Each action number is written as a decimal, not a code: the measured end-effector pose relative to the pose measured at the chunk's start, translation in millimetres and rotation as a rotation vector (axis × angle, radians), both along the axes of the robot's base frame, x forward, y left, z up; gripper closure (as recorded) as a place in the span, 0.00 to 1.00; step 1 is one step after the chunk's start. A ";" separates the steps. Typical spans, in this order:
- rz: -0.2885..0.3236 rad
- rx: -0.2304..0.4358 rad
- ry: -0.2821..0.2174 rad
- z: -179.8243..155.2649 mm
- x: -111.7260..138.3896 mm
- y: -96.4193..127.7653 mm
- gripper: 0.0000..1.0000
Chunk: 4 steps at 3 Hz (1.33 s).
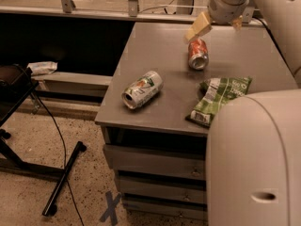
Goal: Pick coke can
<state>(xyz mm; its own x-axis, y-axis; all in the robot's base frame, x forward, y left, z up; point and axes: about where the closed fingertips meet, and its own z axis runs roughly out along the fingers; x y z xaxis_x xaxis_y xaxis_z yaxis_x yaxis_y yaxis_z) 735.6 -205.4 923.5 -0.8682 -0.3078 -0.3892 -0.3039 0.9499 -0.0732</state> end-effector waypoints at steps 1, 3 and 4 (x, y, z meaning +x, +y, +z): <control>-0.119 0.111 0.020 -27.3 20.7 5.9 0.00; -0.224 0.154 0.103 -77.5 39.9 13.5 0.21; -0.210 0.139 0.139 -90.0 40.6 17.1 0.45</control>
Offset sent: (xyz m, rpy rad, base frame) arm 0.0569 0.0074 -0.0595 0.2221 0.0574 -0.2725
